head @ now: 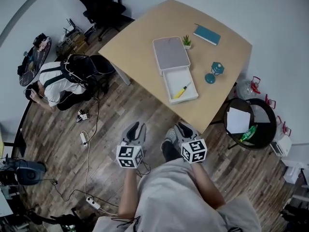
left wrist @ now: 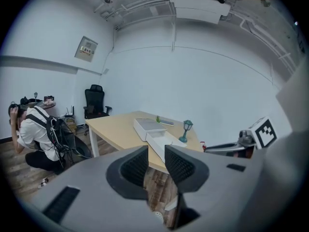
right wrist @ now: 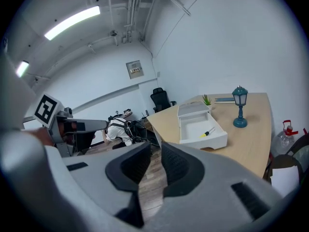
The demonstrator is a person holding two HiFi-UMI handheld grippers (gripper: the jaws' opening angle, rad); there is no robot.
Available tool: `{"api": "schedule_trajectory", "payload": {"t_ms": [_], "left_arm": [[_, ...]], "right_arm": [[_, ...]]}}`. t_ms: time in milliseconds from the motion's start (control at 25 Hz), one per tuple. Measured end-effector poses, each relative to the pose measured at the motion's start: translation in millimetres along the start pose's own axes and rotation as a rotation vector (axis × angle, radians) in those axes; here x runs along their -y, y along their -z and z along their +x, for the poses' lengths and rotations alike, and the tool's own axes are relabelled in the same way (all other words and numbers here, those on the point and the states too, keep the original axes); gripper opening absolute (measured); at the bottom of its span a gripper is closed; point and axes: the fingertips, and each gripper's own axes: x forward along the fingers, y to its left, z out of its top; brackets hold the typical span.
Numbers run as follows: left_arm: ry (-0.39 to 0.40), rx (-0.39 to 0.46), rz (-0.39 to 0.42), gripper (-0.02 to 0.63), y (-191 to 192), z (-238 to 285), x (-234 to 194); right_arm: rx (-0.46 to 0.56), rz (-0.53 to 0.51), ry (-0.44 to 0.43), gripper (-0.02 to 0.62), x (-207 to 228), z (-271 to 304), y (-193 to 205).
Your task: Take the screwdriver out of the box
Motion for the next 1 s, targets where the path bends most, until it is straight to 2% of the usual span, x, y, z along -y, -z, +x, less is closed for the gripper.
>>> {"api": "schedule_trajectory", "payload": {"t_ms": [120,480,760,1000], "left_arm": [[0.019,-0.006,0.001,0.1,-19,36,-6],[0.115,-0.055,0.078,0.1,-66,134,0],[0.2,-0.095,0.114,0.1,-69,201,21],[0.277,-0.191,0.115,0.1,-51,238,47]], "right_arm": [[0.01,0.027,0.011,0.071,25,25,-20],[0.046,0.144,0.057,0.067,99,89,-68],[0.021,0.168,0.052,0.067,139,106,-69],[-0.023,0.183,0.078,0.067,163,98,-60]]}}
